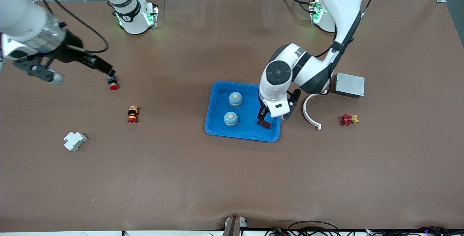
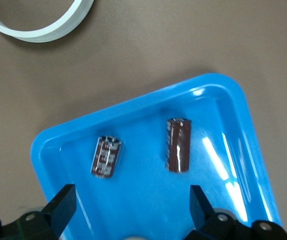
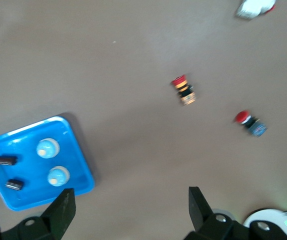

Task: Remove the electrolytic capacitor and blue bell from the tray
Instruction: 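Grasp the capacitor with the left gripper while the right gripper approaches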

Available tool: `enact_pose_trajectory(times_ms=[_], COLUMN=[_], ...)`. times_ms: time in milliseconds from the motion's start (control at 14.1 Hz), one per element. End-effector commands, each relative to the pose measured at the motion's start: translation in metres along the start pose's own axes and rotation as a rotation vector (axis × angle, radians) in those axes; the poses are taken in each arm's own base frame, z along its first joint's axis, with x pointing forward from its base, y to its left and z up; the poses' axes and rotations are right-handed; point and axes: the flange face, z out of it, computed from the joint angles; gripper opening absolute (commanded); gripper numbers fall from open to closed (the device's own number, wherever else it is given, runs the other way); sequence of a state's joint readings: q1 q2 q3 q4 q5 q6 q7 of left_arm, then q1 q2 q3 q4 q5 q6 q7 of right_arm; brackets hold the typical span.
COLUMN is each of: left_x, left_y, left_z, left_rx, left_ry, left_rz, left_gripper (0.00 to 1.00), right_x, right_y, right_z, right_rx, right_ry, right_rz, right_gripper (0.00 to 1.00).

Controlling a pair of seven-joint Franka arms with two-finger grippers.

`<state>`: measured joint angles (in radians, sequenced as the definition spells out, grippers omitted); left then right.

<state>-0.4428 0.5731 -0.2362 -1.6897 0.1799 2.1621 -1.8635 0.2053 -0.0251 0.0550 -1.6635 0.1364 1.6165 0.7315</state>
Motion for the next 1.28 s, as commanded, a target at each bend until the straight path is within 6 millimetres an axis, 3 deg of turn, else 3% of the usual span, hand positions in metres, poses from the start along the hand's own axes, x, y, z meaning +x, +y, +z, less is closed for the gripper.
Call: enact_pose_trajectory(times_ms=[0,284,355,497,639,852,923,995,1208], left_x=[-0.004,-0.017,-0.014,-0.019,-0.019,-0.024,-0.025,-0.024,-0.018], left_y=[-0.001,-0.022,-0.027,-0.031,-0.035,-0.037,-0.037,-0.036,-0.033], left_z=[0.029,0.064,0.07,0.076,0.078,0.081,0.081,0.081,0.052], left_rx=[0.012,0.066,0.073,0.084,0.091,0.096,0.097,0.095,0.069], left_ry=[0.066,0.122,0.142,0.146,0.147,0.149,0.148,0.149,0.156], left_rz=[-0.035,-0.024,-0.01,-0.001,0.001,0.016,0.027,0.027,0.029], left_gripper=[1.0,1.0,0.94,0.75,0.58,0.34,0.21,0.05,0.0], right_x=[-0.028,-0.092,-0.111,-0.136,-0.149,-0.197,-0.21,-0.208,-0.191], right_y=[-0.025,-0.083,-0.093,-0.106,-0.114,-0.137,-0.145,-0.154,-0.175], right_z=[0.007,0.048,0.054,0.061,0.094,0.14,0.153,0.175,0.258], right_rx=[0.016,-0.006,-0.018,-0.027,-0.014,-0.014,-0.019,-0.024,-0.072], right_ry=[0.019,0.003,-0.004,-0.006,0.004,0.017,0.025,0.026,0.02], right_rz=[0.071,0.106,0.117,0.118,0.139,0.171,0.172,0.206,0.261], right_gripper=[1.0,1.0,1.0,1.0,1.0,1.0,1.0,1.0,1.0])
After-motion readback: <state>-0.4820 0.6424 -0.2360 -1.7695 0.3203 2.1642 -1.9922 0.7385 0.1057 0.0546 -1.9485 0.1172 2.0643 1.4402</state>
